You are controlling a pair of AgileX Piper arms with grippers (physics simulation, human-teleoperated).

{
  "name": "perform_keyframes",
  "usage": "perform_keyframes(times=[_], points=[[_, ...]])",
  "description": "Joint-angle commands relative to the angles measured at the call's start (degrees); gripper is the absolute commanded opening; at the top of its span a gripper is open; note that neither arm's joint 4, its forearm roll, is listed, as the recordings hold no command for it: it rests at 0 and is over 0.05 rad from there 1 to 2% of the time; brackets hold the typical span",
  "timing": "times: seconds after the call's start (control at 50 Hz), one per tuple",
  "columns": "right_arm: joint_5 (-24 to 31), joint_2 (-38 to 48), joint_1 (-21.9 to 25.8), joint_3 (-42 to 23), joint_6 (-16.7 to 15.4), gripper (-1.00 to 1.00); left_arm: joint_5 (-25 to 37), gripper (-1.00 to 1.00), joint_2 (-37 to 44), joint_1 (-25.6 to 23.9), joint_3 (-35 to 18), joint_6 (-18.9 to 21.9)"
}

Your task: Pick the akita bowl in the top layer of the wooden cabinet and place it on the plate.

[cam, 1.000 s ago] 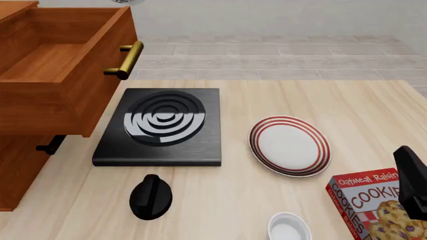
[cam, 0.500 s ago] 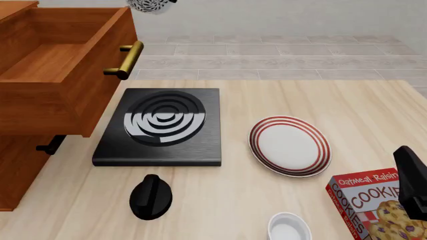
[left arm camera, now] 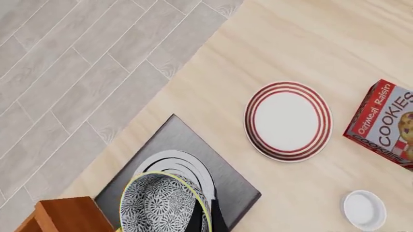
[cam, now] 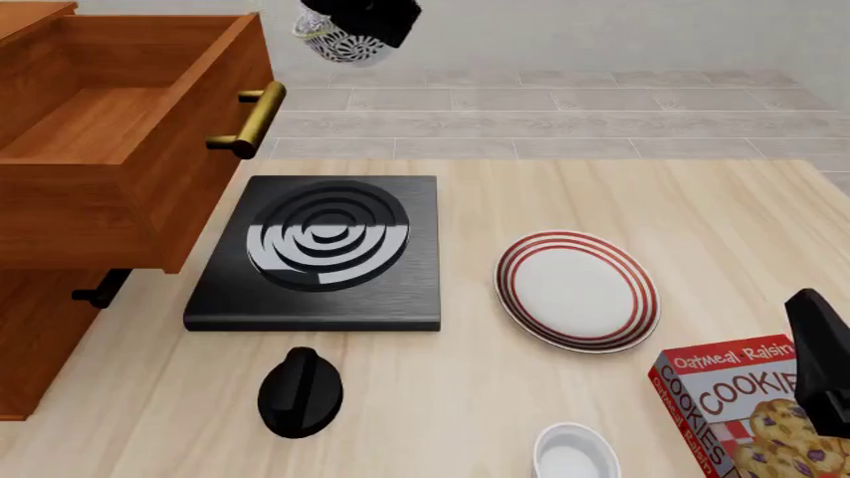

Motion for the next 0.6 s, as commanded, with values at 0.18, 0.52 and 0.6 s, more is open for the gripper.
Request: perform_keyframes(times=[0.18, 0.52, 0.6], points=[[-0.2, 0.0, 0.0, 0.0, 0.3, 1.0, -3.0, -1.0, 2.4, -3.7, 2.2, -0.2], [-0.4, 0.0, 0.2, 0.0, 0.4, 1.0, -5.2, -1.0, 6.0, -7.8, 3.0, -1.3], [-0.4, 0.0, 0.2, 0.0, 0.4, 1.0, -5.2, -1.0, 7.2, -8.7, 2.3, -1.8]])
